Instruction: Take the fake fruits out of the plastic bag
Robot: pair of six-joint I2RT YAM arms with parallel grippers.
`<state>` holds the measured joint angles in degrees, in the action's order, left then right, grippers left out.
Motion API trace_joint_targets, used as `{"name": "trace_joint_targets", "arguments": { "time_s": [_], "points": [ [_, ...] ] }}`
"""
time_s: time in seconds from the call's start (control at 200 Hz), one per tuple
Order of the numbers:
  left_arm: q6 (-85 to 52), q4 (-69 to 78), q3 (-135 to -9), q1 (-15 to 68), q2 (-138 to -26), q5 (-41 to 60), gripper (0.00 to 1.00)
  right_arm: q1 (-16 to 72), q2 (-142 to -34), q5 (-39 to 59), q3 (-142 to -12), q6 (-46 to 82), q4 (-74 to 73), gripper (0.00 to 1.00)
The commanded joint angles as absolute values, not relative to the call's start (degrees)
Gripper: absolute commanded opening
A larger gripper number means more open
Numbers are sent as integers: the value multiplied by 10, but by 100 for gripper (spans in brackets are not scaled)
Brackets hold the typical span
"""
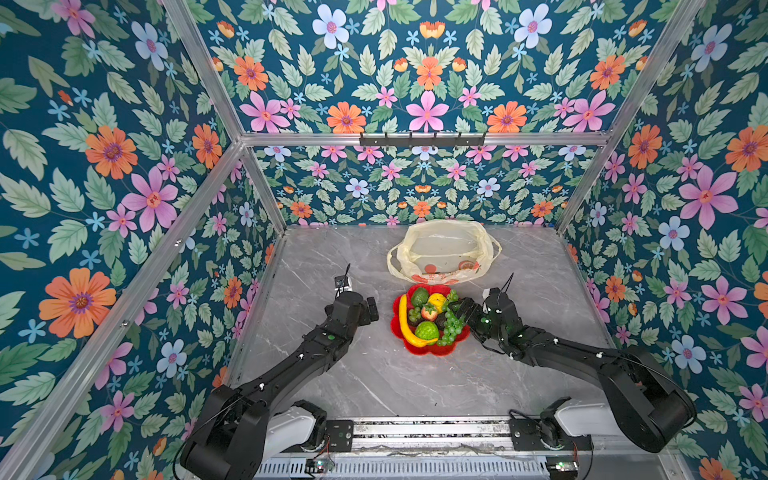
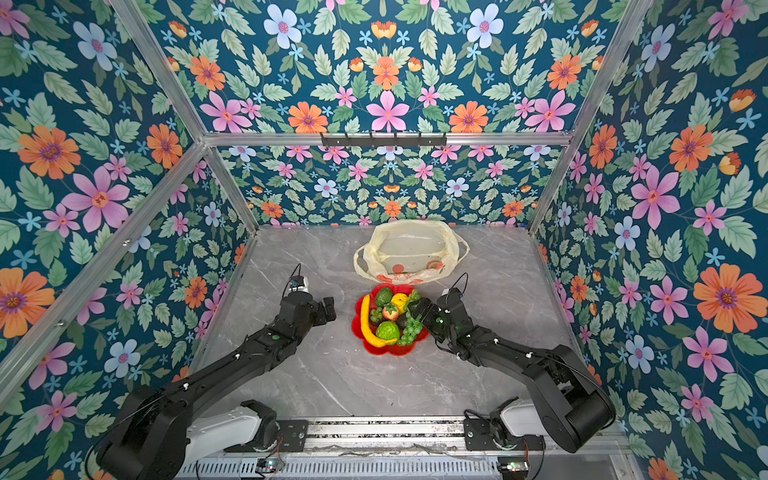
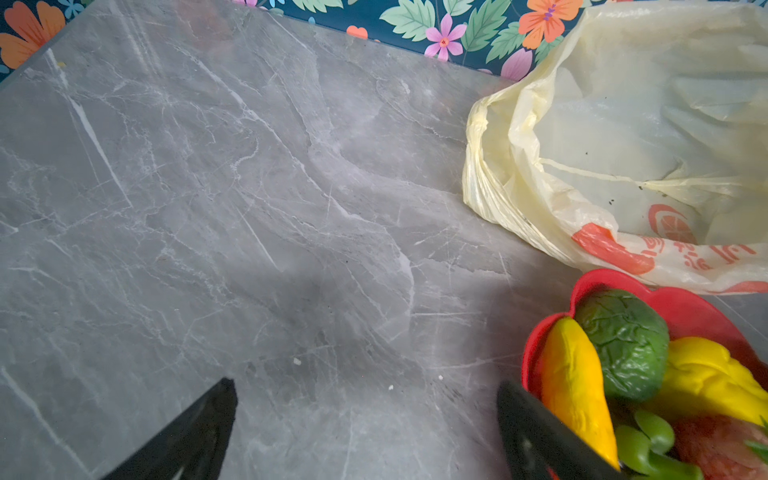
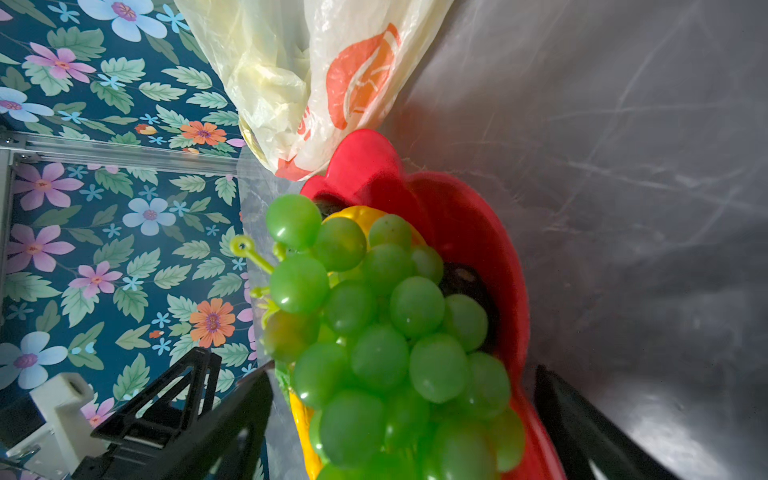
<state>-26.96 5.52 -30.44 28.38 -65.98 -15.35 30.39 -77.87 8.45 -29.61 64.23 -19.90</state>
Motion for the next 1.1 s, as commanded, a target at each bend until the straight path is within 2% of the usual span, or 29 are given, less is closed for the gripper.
{"name": "trace_joint_targets", "arguments": {
  "time_s": [0.0,0.595,0.84,0.955,1.095],
  "points": [
    [-265,49,-304,283,-657,-164,100,305,-775,83,-302,632,-209,99],
    [-261,38,-310,283,-643,-174,100,305,-722,49,-306,608,-117,99],
    [-208,0,-346,321,-623,-282,100,298,-630,-14,-379,462,94,99],
    [-207,-7,-360,323,-606,-321,100,288,-588,-72,-425,380,192,99],
    [-204,15,-357,323,-577,-397,100,272,-549,-150,-457,295,243,99]
  ]
}}
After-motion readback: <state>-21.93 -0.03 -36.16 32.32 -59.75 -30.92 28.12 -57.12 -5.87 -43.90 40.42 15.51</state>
